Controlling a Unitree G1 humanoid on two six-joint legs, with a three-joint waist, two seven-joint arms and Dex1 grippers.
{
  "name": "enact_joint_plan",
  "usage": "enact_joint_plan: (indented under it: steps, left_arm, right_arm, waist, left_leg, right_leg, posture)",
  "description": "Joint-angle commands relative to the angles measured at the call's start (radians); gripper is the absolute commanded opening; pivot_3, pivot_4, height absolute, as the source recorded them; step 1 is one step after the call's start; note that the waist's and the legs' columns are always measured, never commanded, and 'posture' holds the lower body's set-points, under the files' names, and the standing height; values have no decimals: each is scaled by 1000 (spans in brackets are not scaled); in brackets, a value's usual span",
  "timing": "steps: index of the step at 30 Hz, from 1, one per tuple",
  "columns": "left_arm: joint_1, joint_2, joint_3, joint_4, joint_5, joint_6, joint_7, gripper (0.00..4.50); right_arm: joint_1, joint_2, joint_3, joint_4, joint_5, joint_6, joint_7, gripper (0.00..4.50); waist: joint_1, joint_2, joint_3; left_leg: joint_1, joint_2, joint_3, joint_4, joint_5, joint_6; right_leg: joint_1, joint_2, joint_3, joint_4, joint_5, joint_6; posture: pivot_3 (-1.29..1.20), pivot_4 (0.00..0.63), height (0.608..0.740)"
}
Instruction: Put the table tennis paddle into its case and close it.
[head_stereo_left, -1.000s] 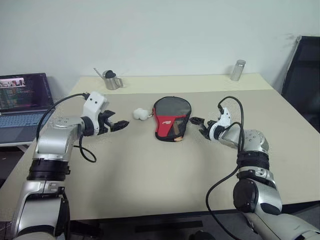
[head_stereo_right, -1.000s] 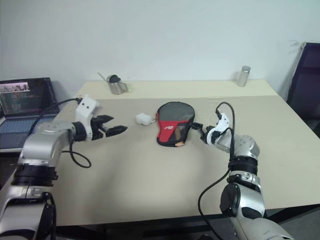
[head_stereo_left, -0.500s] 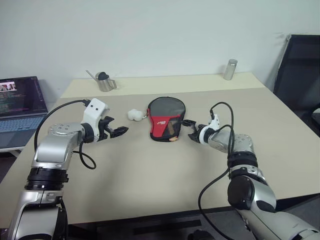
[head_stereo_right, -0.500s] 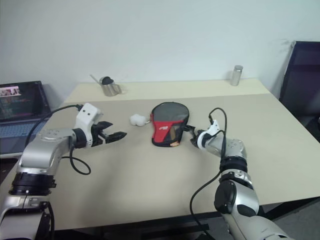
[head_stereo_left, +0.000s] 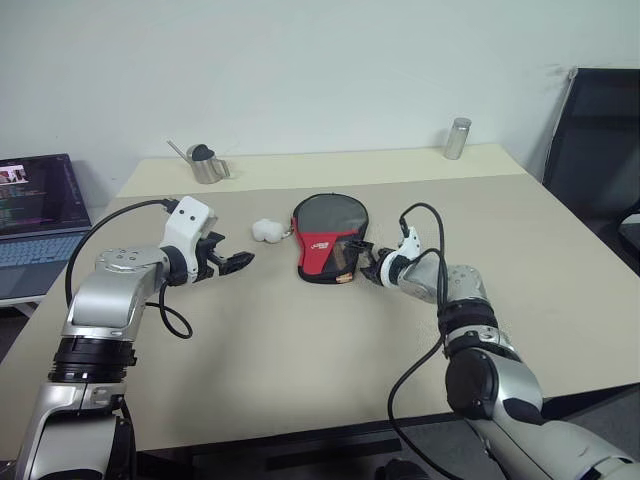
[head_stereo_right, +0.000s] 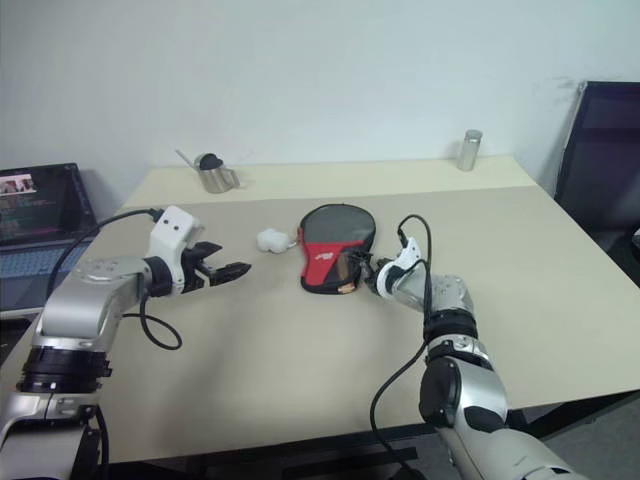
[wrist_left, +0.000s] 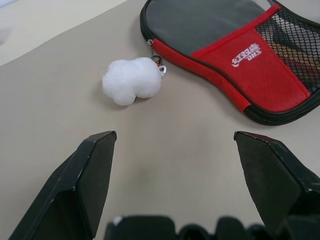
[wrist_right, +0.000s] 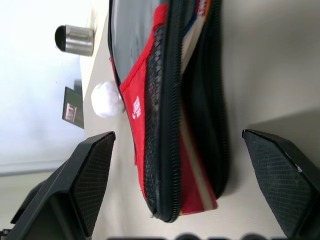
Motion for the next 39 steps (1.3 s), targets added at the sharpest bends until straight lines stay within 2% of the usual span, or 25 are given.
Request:
enact_joint_plan:
  steps: [1, 20, 30, 33, 39]
  left_arm:
    - [-11, 14, 22, -25, 4, -4, 14, 4111]
    - [7, 10, 17, -50, 2, 2, 28, 4111]
    - [12, 11, 11, -51, 10, -12, 23, 4111]
    - [11, 9, 1, -44, 18, -19, 23, 4155]
    - [8, 4, -3, -45, 17, -18, 22, 4155]
  right_arm:
    - [-24, 13, 21, -1, 12, -9, 17, 4500]
    - [-54, 24, 66, 137, -27, -151, 44, 4500]
    - [-29, 10, 69, 125, -29, -159, 27, 4500]
    - [-24, 11, 68, 112, -25, -158, 23, 3882]
    - [-15, 11, 74, 98, -24, -157, 19, 1806]
  waist:
    - [0, 0, 0]
    - [-2, 0, 0]
    - [-1, 0, -1]
    - [0, 0, -1]
    - [0, 0, -1]
  left_leg:
    - [0, 0, 0, 0, 0, 0]
    - [1, 0, 0, 0, 0, 0]
    - [2, 0, -1, 0, 0, 0]
    - [1, 0, -1, 0, 0, 0]
    - [1, 0, -1, 0, 0, 0]
  right_leg:
    - [0, 0, 0, 0, 0, 0]
    - [0, 0, 0, 1, 0, 0]
    - [1, 0, 0, 1, 0, -1]
    - [1, 0, 0, 1, 1, -1]
    - [1, 0, -1, 0, 0, -1]
  posture:
    - [0, 150, 740]
    - [0, 150, 740]
    - [0, 150, 740]
    - [0, 150, 740]
    - [0, 150, 740]
